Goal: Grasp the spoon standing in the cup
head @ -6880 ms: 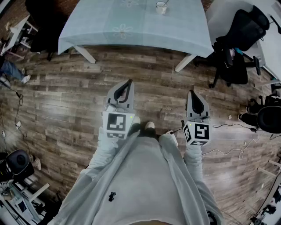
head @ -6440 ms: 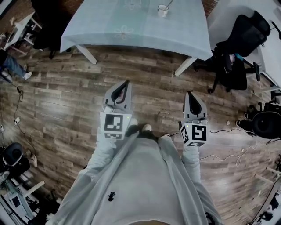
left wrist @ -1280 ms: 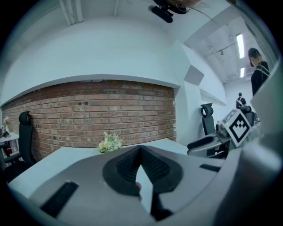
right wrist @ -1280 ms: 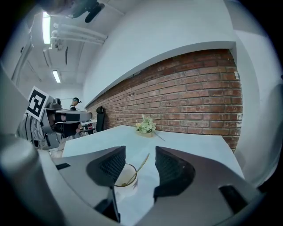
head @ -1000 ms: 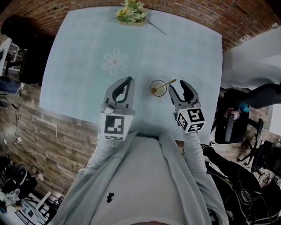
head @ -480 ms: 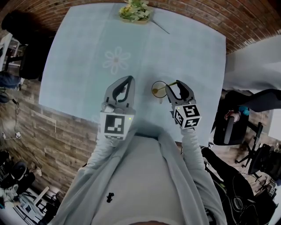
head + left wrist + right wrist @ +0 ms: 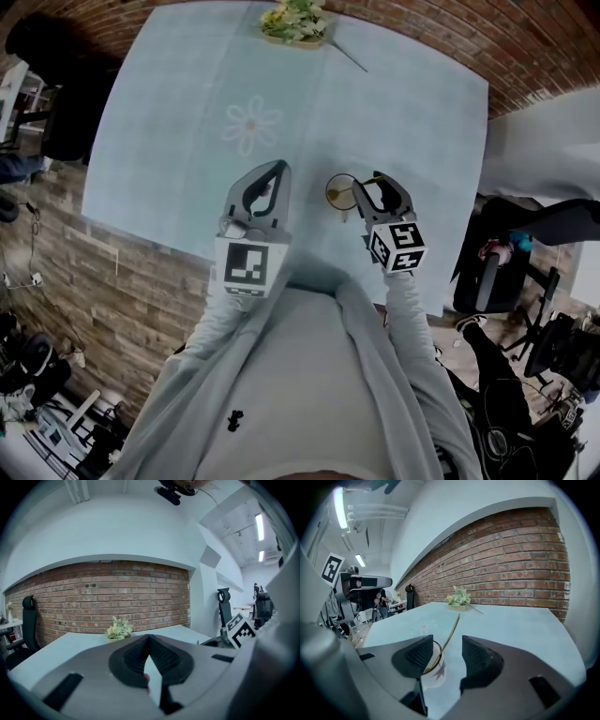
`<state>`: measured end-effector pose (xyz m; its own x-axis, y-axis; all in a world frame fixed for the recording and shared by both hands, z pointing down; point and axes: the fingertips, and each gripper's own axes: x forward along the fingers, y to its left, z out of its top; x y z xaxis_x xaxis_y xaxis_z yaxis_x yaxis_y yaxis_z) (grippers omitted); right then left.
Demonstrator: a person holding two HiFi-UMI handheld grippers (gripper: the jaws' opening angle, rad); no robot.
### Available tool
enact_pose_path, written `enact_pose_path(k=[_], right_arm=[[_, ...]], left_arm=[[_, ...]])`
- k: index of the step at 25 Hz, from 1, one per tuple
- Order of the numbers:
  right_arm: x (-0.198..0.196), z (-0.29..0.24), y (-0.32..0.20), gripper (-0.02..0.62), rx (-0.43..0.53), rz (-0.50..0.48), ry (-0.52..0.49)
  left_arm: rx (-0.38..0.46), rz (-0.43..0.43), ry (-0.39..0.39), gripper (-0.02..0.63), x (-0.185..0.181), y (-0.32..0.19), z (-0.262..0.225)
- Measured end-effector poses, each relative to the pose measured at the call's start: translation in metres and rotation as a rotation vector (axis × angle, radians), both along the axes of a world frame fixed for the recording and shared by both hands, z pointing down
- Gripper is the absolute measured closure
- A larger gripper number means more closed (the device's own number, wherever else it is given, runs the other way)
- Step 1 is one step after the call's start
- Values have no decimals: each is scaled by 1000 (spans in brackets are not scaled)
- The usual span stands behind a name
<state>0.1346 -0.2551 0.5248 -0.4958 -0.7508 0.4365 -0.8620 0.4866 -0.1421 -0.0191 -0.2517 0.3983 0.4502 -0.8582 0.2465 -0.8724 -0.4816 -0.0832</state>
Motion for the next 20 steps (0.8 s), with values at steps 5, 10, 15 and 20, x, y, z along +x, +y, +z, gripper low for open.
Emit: enact_pose_path(k=[5, 10, 15, 20], right_arm=[[-2, -1, 0, 394, 1, -8, 7], [0, -2, 1, 492, 16, -7, 42], [-5, -3, 3, 540, 18, -15, 11], [-8, -8, 3, 560, 12, -20, -38]], left_arm=[[-6, 3, -1, 589, 1, -1, 1], [0, 19, -6, 589, 3, -2, 1], [1, 21, -8, 589, 2, -3, 2], [2, 18, -8, 589, 1, -3, 1]])
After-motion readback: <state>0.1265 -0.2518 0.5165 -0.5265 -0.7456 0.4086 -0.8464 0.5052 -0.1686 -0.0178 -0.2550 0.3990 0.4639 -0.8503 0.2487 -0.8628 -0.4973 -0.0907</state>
